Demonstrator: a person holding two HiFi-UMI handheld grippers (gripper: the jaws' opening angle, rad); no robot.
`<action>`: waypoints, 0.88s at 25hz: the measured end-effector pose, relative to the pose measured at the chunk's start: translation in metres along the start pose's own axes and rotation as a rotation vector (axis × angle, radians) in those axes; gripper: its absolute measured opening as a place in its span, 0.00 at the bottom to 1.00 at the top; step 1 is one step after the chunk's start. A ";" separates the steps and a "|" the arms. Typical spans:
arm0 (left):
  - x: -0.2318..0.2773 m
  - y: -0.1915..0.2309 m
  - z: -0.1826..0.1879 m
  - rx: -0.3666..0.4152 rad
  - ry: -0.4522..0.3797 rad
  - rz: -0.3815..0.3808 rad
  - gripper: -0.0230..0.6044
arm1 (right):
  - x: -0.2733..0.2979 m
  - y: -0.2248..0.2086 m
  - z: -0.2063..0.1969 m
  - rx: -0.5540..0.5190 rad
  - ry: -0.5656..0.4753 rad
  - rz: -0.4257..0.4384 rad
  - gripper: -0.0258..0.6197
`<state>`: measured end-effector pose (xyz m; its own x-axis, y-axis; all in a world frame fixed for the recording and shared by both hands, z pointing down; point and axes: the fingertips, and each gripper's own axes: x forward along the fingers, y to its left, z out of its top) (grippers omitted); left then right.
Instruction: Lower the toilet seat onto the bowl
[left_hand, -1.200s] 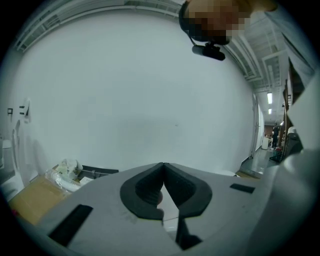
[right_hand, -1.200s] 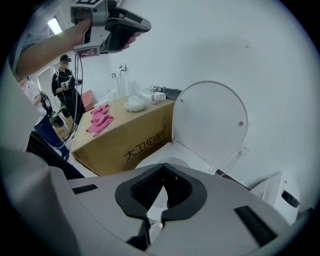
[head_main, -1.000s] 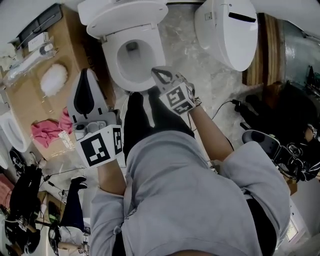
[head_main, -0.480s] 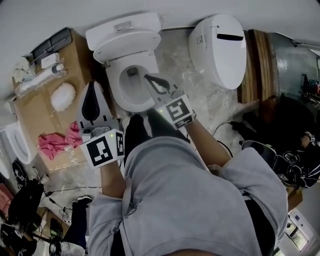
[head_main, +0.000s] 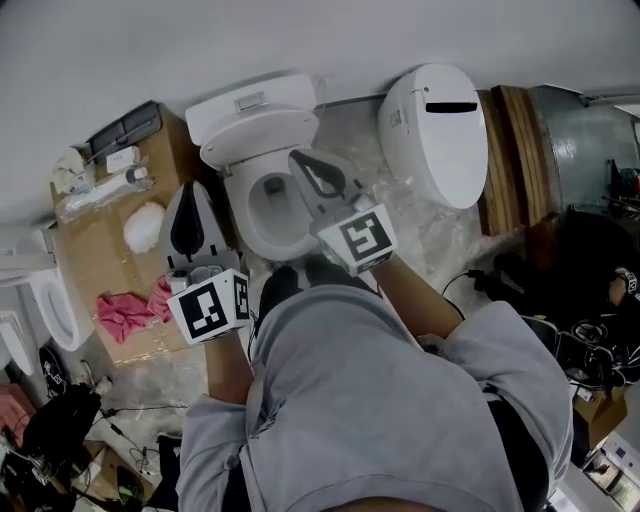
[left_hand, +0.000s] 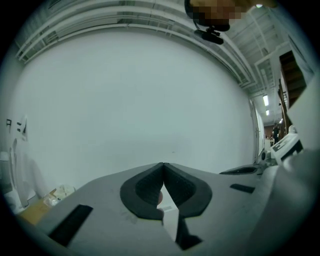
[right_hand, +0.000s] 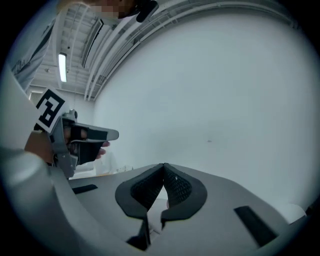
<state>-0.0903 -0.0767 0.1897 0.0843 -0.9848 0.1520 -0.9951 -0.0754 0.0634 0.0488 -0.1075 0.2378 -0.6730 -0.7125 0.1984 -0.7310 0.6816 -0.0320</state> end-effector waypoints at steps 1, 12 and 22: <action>0.000 0.000 0.004 0.001 -0.006 0.004 0.04 | -0.001 -0.002 0.009 0.003 -0.021 -0.007 0.04; -0.010 -0.006 0.053 0.025 -0.109 0.016 0.04 | -0.042 -0.029 0.100 -0.018 -0.196 -0.094 0.04; -0.024 -0.009 0.073 0.039 -0.134 0.014 0.04 | -0.058 -0.042 0.112 0.026 -0.212 -0.151 0.04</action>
<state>-0.0870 -0.0635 0.1138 0.0650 -0.9977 0.0189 -0.9976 -0.0645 0.0231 0.1065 -0.1133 0.1181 -0.5622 -0.8270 -0.0066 -0.8261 0.5620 -0.0428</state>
